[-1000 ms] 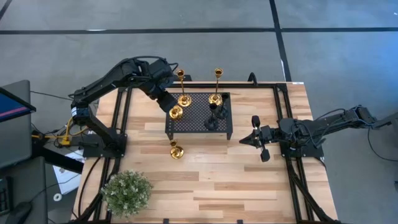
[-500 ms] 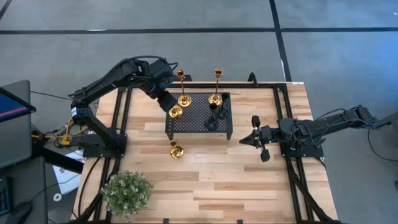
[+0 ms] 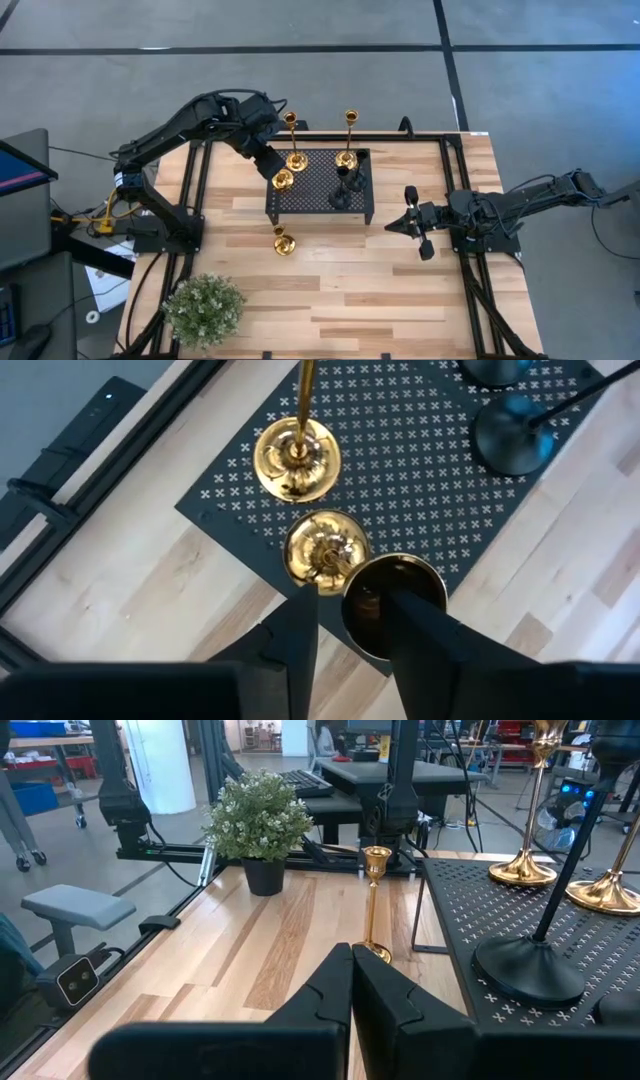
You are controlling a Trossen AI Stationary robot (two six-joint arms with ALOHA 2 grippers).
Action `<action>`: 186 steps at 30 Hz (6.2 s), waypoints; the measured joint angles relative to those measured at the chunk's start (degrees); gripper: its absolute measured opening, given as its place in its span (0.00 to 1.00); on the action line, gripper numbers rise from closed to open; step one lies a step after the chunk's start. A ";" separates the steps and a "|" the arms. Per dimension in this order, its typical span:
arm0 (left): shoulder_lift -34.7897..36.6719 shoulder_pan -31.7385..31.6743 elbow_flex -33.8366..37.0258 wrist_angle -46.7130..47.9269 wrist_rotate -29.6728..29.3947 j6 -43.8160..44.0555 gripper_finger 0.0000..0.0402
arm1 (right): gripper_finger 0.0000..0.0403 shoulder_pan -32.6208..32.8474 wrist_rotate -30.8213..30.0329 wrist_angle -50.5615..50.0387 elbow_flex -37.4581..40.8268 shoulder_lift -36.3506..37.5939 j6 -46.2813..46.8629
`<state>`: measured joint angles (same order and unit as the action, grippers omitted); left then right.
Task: Pick & Place candle stick holders
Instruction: Put the golden candle holder on the shelf
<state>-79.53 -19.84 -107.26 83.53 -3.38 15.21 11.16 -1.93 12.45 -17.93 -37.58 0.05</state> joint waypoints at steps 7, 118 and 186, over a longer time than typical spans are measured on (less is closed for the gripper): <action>0.02 0.00 0.00 -0.08 0.63 -0.39 0.27 | 0.00 -0.01 0.00 0.00 0.00 0.00 0.00; 34.25 39.20 56.48 -67.29 -34.65 -27.15 0.01 | 0.00 0.00 -0.02 4.87 -0.01 0.00 1.83; 31.91 39.95 51.69 -41.21 -7.41 -19.04 0.01 | 0.00 0.00 -1.11 4.35 -0.01 -0.02 4.52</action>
<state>-47.62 20.12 -55.57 42.33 -10.78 -3.84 11.16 -3.05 16.80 -17.93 -37.60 4.58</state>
